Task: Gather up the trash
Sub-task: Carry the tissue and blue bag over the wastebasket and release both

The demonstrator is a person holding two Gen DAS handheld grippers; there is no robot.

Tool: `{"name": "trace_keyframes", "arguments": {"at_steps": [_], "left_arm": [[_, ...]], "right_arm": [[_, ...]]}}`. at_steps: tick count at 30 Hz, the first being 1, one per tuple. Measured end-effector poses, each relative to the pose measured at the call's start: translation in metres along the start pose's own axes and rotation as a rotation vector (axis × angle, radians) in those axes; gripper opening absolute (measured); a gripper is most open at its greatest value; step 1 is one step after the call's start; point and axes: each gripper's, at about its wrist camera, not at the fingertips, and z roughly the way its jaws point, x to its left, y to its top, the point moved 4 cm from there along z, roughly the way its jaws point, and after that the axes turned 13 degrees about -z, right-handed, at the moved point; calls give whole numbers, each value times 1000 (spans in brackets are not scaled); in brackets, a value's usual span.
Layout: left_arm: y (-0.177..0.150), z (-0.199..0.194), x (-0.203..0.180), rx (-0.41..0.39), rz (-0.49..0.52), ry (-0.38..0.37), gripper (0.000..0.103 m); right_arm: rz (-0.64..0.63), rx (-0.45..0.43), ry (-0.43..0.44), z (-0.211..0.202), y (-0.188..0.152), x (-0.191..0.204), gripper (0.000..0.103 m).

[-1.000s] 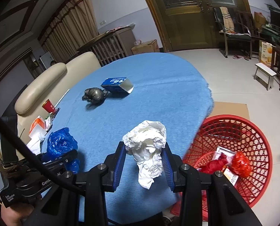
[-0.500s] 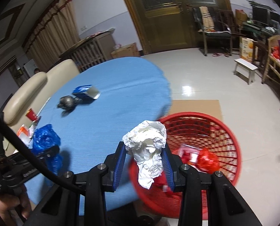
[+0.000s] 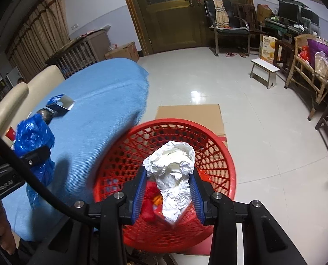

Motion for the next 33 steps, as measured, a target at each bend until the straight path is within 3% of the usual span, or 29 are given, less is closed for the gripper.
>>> {"name": "trace_keyframes", "arguments": {"at_steps": [4, 8, 9, 23, 26, 28, 33], "left_arm": [[2, 6, -15, 6, 27, -12, 52], [2, 13, -27, 17, 43, -28, 52], [2, 14, -29, 19, 45, -32, 52], [-8, 42, -86, 104, 138, -127, 54], [-9, 50, -95, 156, 151, -178, 59], [-8, 54, -98, 176, 169, -171, 67], [1, 45, -87, 146, 149, -162, 76]], "right_arm": [[7, 32, 7, 11, -4, -8, 45], [22, 70, 33, 20, -11, -12, 70], [32, 74, 31, 21, -13, -14, 72], [194, -31, -24, -16, -11, -71, 72], [218, -50, -27, -21, -8, -80, 72], [228, -59, -30, -25, -7, -83, 72], [227, -70, -26, -30, -1, -80, 72]]}}
